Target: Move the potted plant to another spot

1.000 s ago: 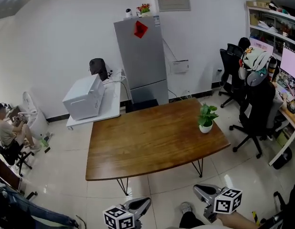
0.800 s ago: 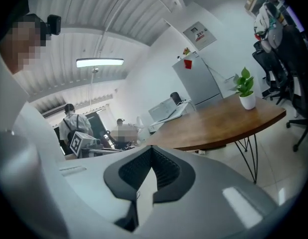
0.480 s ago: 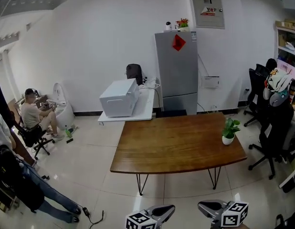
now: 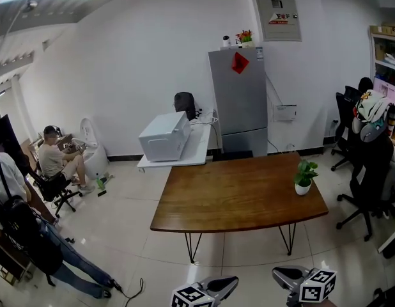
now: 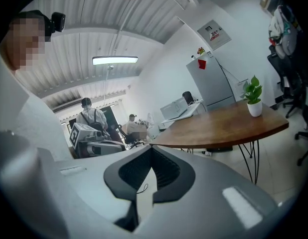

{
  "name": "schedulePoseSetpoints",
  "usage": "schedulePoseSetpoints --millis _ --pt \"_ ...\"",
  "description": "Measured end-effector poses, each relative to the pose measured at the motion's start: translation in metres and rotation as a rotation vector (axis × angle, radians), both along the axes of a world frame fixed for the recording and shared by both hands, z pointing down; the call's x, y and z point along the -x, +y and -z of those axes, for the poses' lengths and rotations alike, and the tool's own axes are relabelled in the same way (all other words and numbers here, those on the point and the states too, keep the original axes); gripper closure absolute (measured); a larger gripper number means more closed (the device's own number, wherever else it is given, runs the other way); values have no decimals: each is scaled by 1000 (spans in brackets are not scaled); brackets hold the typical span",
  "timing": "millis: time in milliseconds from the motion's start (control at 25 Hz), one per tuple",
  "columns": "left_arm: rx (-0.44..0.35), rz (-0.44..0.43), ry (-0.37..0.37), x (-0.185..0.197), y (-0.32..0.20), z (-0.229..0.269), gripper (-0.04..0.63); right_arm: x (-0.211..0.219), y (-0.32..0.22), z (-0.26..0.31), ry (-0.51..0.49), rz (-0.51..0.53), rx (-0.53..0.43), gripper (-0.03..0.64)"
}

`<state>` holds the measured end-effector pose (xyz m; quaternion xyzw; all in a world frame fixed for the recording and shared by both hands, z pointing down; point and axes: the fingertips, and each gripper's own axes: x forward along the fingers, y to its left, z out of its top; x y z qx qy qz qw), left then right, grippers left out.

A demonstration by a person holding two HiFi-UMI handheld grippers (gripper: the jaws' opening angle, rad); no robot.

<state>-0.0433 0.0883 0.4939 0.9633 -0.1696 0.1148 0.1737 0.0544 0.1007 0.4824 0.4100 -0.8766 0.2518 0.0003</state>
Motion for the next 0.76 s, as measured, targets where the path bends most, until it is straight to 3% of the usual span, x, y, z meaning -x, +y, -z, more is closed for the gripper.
schedulePoseSetpoints --millis 760 --pt "-13 47 7 -6 10 11 606 0 11 4 22 64 3 615"
